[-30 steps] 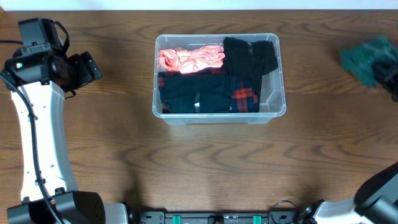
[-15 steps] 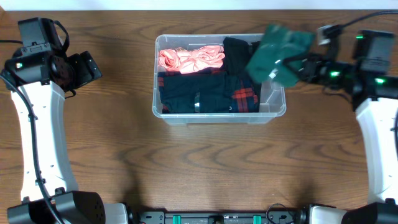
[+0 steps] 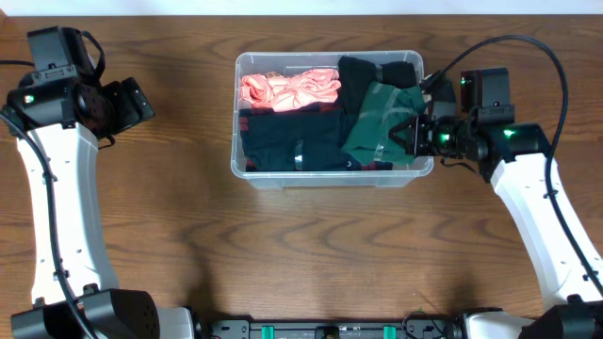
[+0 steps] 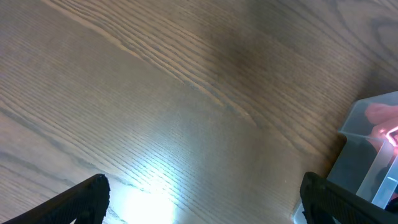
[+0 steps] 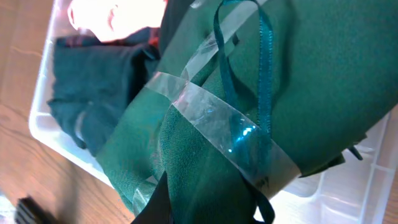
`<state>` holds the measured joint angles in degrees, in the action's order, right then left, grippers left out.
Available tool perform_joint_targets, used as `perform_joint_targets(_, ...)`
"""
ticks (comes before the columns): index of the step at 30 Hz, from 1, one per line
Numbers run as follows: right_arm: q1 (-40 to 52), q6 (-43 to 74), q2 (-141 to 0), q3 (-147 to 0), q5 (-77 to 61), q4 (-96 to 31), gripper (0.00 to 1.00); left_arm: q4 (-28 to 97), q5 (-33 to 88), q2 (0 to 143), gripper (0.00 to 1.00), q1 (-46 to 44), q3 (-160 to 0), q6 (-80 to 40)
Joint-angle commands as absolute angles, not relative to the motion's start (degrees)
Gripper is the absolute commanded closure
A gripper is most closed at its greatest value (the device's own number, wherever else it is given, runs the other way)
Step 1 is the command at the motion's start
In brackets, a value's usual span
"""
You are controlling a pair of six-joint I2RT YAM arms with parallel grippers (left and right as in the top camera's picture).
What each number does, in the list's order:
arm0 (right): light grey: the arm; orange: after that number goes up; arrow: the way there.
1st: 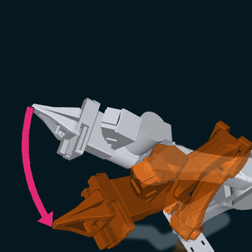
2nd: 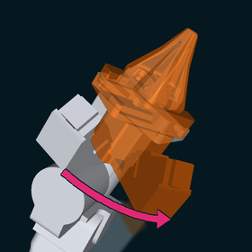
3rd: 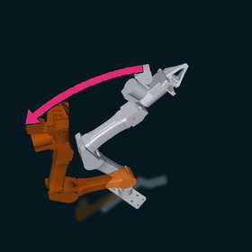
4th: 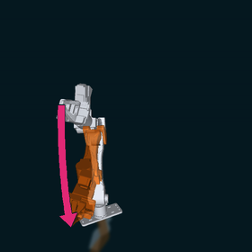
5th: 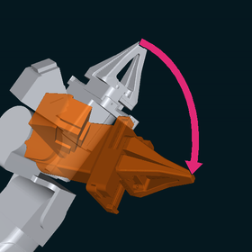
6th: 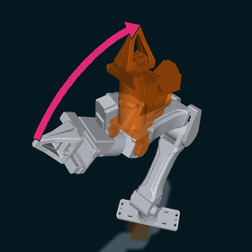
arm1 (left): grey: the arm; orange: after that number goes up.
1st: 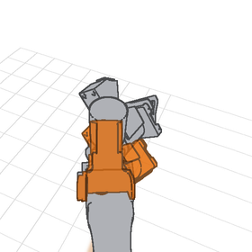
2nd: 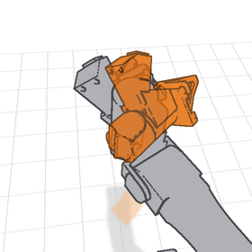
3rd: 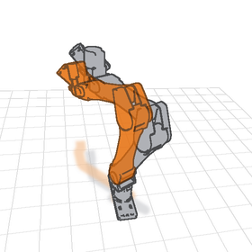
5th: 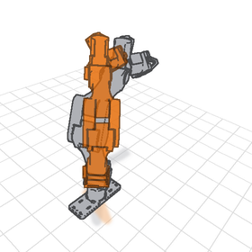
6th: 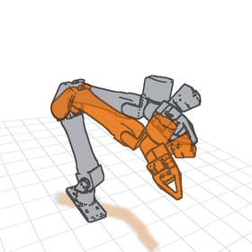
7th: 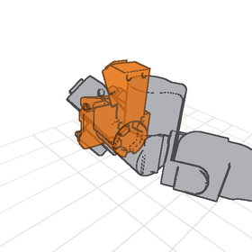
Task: Pack container
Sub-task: 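Lift the green bundle over the bin's right side with the right gripper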
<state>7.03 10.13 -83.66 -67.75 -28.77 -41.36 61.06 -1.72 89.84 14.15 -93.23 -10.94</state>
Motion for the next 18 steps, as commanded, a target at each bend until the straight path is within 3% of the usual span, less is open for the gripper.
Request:
perform_joint_targets(1, 7.68, 1.58, -82.78, -67.26, -29.82, -41.52, 0.99, 60.99, -1.98, 89.95, 0.02, 14.46, -93.17, -11.70)
perform_joint_targets(8, 7.46, -7.68, -82.78, -67.26, -29.78, -43.53, 0.99, 61.04, -1.96, 89.95, 0.02, 14.46, -93.17, -11.70)
perform_joint_targets(9, 7.46, -7.92, -82.78, -67.26, -29.76, -44.03, 0.81, 61.04, -1.96, 89.95, 0.02, 14.46, -93.17, -11.70)
perform_joint_targets(10, 7.46, -8.43, -82.78, -67.26, -29.82, -44.38, 0.50, 61.01, -1.96, 89.95, 0.02, 14.44, -93.17, -11.70)
perform_joint_targets(11, 7.46, -9.06, -82.76, -67.29, -29.78, -44.64, 0.28, 61.01, -1.96, 89.95, 0.02, 14.46, -93.17, -11.70)
perform_joint_targets(13, 7.44, -9.32, -82.70, -67.53, -29.47, -44.64, 0.21, 61.01, -1.96, 89.95, 0.02, 14.46, -93.17, -11.70)
perform_joint_targets(18, 7.29, -10.07, -82.37, -72.01, -25.63, -45.56, 0.20, 61.01, -1.96, 89.95, 0.02, 14.46, -93.17, -11.70)
